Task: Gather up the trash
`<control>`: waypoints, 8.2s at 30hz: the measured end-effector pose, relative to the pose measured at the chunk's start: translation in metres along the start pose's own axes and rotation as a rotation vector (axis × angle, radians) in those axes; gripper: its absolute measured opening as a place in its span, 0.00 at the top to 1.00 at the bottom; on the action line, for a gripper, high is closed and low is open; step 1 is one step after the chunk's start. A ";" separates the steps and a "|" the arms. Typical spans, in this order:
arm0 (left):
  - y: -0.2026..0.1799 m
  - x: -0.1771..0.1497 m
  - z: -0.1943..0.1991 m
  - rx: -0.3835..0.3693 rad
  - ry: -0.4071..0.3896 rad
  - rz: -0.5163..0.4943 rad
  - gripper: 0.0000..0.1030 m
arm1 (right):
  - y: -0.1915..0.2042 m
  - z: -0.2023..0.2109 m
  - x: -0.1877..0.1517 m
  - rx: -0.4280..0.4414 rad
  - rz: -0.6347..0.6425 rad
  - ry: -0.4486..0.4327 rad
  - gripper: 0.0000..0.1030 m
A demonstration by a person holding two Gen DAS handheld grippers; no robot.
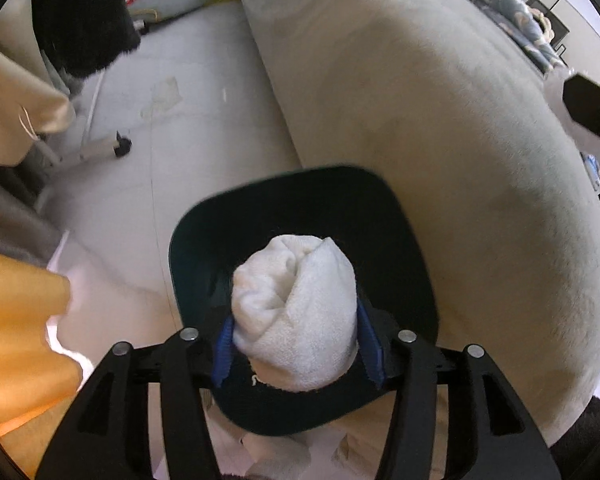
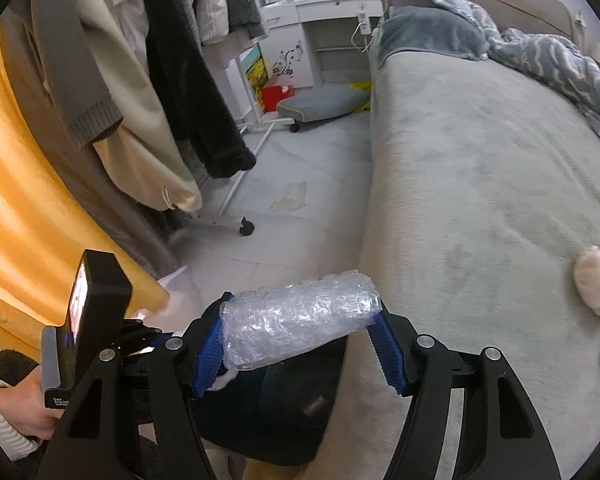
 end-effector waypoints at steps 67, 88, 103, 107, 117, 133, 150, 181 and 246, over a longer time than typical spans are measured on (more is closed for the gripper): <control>-0.023 0.071 0.158 -0.281 -0.553 -0.049 0.33 | 0.032 -0.057 -0.018 0.044 0.125 0.140 0.22; -0.136 0.086 0.140 -0.350 -0.537 -0.106 0.26 | -0.073 0.032 -0.023 -0.084 0.064 -0.003 0.22; -0.219 0.072 0.137 -0.382 -0.540 -0.199 0.22 | -0.139 0.088 -0.065 -0.169 -0.015 -0.035 0.22; -0.240 0.070 0.141 -0.346 -0.582 -0.266 0.21 | -0.158 0.102 -0.081 -0.189 -0.040 -0.035 0.22; -0.280 0.065 0.121 -0.325 -0.577 -0.390 0.18 | -0.199 0.132 -0.112 -0.230 -0.091 -0.037 0.34; -0.335 0.051 0.091 -0.303 -0.584 -0.562 0.17 | -0.235 0.147 -0.147 -0.207 -0.083 0.032 0.41; -0.374 0.061 0.061 -0.284 -0.577 -0.597 0.17 | -0.247 0.130 -0.167 -0.123 -0.043 0.112 0.85; -0.412 0.076 0.014 -0.027 -0.642 -0.815 0.18 | -0.282 0.148 -0.155 -0.046 -0.127 0.012 0.57; -0.319 0.045 0.100 -0.295 -0.548 -0.407 0.45 | -0.193 0.162 -0.127 -0.141 -0.120 -0.063 0.92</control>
Point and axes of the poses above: each gripper's, at about its wrist camera, not at the fingertips, and z roughly against the way its jaws point, y to its left, x to its top, the point moved 7 cm from there along -z, roughly the way its jaws point, and after that the axes turned 12 degrees about z, right-handed, at the moved point
